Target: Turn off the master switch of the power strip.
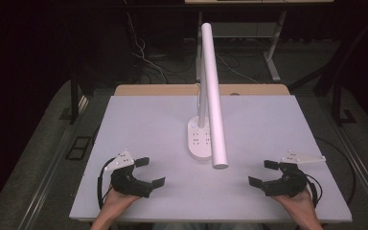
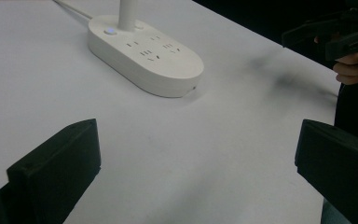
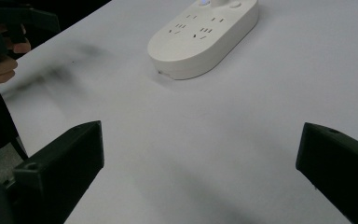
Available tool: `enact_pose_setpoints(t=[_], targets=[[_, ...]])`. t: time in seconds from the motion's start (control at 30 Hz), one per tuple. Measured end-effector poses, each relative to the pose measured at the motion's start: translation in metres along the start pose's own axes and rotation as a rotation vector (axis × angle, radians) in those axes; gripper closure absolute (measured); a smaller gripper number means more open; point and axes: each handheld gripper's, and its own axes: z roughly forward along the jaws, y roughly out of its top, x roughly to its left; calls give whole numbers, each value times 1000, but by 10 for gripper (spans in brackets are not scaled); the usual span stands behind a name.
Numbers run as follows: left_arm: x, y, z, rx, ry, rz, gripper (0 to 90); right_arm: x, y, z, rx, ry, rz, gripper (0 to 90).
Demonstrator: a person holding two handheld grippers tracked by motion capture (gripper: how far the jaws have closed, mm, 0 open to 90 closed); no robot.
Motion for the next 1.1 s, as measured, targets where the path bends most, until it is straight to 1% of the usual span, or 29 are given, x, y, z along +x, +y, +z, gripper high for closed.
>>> enact_pose_setpoints(t=[0.07,0.1,0.17,0.33,0.47,0.53,0.67,0.8,1.03,1.1], targets=[[0,0,0,1,1,1,0,0,0,0,-1,1,-5,1],[-1,0,0,1,0,0,0,0,0,1,10,5,-8,1],[-1,1,-1,6,2,5,0,0,0,2,14,6,-15,1],[-2,3,-1,13,2,2,0,0,1,1,17,10,-13,1],[-3,6,-2,26,3,10,0,1,1,0,19,12,-12,1],[-4,8,-2,34,-1,15,0,1,1,0,18,14,-16,1],[-4,14,-5,38,5,29,0,2,1,1,21,15,-20,1],[-5,18,-4,51,10,32,0,1,1,1,22,15,-23,1],[-5,24,0,88,-8,40,0,1,1,-1,22,10,-21,1],[-5,27,2,92,-13,37,0,1,1,-1,17,9,-19,1]])
